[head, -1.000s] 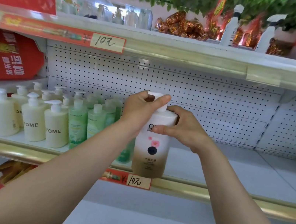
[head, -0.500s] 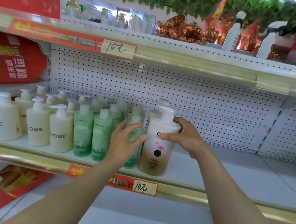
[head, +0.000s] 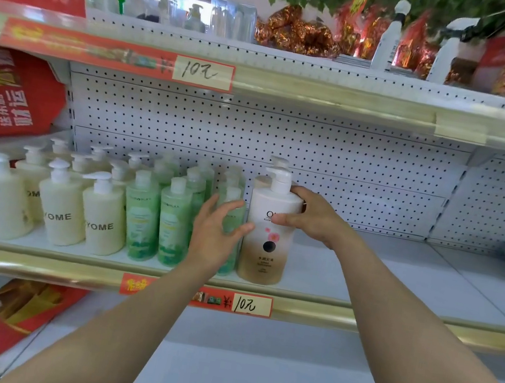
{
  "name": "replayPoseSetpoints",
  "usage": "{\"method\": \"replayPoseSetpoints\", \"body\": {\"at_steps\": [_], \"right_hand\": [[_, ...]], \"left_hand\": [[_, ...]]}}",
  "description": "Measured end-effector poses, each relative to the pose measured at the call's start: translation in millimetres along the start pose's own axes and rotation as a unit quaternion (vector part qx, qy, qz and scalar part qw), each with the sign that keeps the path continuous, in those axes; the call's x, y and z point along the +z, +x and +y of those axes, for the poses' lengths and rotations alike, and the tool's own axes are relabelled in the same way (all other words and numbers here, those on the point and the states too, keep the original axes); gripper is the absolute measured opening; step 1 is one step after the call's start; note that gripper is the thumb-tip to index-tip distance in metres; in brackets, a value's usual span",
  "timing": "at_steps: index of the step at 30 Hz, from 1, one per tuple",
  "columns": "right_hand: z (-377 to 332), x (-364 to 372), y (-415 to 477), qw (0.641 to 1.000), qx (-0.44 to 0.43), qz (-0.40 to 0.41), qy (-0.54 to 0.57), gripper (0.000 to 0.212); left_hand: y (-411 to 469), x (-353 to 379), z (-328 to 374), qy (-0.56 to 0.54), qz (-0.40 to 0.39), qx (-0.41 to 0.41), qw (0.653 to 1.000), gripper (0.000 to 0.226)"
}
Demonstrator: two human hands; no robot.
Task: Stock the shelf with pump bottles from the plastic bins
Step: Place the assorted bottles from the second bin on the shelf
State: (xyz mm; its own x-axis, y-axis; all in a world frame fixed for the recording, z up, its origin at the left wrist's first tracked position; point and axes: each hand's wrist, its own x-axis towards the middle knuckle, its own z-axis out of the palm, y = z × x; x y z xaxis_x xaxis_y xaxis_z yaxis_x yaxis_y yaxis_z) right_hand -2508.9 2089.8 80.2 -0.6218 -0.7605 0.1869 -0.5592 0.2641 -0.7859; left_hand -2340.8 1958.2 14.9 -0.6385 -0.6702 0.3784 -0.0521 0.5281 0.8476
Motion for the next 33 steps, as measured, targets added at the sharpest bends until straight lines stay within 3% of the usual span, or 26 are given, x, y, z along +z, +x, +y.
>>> {"method": "replayPoseSetpoints", "body": {"at_steps": [6,10,14,21,33], "right_hand": [[-3.8,7.7,-12.6,0.998,-0.004,0.032,-0.055,0.078],[-6.9,4.4,-29.2,0.988,0.022,0.112,-0.100,0.092],[-7.1,-15.0,-48.3,0.966,0.000,0.140,-0.215,0.083],[-1.3,-63.8,-94.6,0.950,-0.047,0.134,-0.279,0.065],[95.6,-171.7,-198.1,0.954,-0.017,0.059,-0.293,0.068]], "left_hand": [[0.3,1.8,2.6,0.013,0.002,0.010,1.000,0.048],[-3.5,0.3,17.9,0.040,0.023,-0.014,0.999,0.051],[-6.1,1.8,44.6,0.062,0.078,0.000,0.995,0.055],[-31.9,41.3,105.5,0.110,0.091,0.017,0.990,0.056],[-138.7,186.8,169.7,0.109,0.077,-0.024,0.991,0.052]]}}
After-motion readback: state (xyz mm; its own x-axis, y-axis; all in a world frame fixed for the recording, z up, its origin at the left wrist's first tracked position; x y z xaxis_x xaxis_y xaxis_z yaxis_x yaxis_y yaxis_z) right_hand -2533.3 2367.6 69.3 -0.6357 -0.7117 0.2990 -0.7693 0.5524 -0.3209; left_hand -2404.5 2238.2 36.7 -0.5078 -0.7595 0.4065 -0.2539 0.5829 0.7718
